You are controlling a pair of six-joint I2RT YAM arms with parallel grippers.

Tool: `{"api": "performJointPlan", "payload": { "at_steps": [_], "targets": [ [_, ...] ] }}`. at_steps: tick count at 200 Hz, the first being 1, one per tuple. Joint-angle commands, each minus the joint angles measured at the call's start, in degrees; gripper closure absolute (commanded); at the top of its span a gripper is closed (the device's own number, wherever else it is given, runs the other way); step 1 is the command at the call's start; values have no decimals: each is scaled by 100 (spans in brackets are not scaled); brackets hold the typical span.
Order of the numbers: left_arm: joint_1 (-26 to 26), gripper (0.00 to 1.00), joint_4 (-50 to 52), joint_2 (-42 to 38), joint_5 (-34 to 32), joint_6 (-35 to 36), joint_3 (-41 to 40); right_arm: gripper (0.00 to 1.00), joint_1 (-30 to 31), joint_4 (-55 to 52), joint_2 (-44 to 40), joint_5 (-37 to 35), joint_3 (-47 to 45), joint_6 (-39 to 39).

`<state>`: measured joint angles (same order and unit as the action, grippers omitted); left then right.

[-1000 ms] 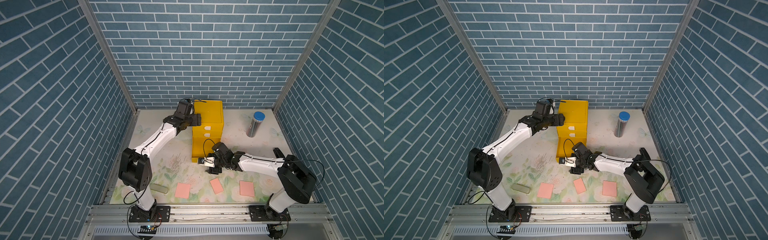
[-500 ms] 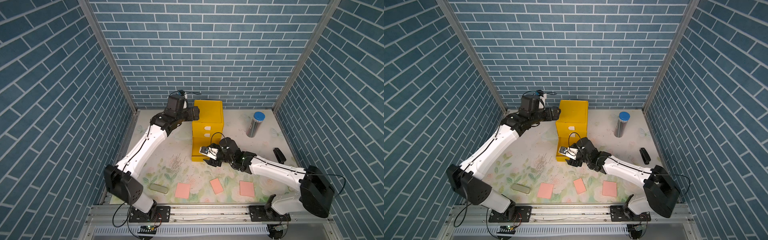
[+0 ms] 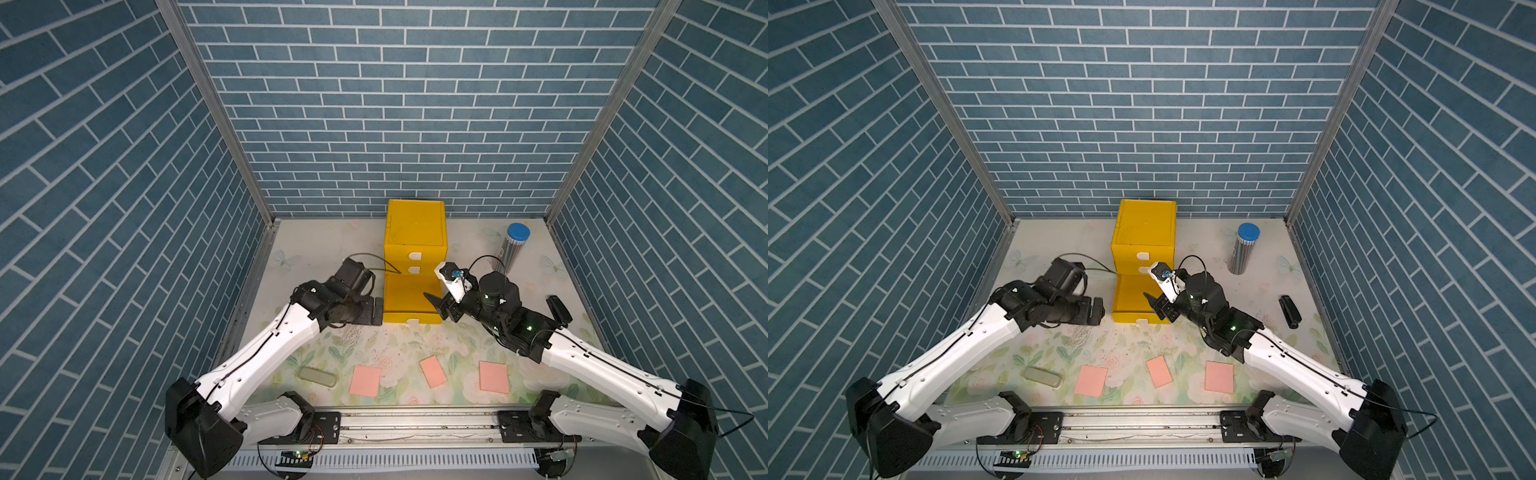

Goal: Please put the sticky notes in the drawer by color
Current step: Pick up the sticky notes from the center of the board.

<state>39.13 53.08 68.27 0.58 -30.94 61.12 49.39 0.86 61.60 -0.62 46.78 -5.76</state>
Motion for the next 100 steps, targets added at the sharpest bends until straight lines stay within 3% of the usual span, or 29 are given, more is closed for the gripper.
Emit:
{"api": "performJointPlan", "payload": {
  "at_steps": [1, 18, 63, 100],
  "targets": [
    [587, 2, 244, -208, -102, -794, -449, 21, -90, -137, -81, 133, -94, 515],
    [1014, 6, 35, -237, -46, -1162, -916, 21, -147, -32, -163, 343, -224, 640],
    [1575, 5, -453, -48, -83, -1805, -1793, 19, -228, 43, -283, 745, -387, 777],
    [1664, 0, -863, 295, -8, -1819, -2179, 19, -269, 167, -397, 815, -548, 848]
  ]
}}
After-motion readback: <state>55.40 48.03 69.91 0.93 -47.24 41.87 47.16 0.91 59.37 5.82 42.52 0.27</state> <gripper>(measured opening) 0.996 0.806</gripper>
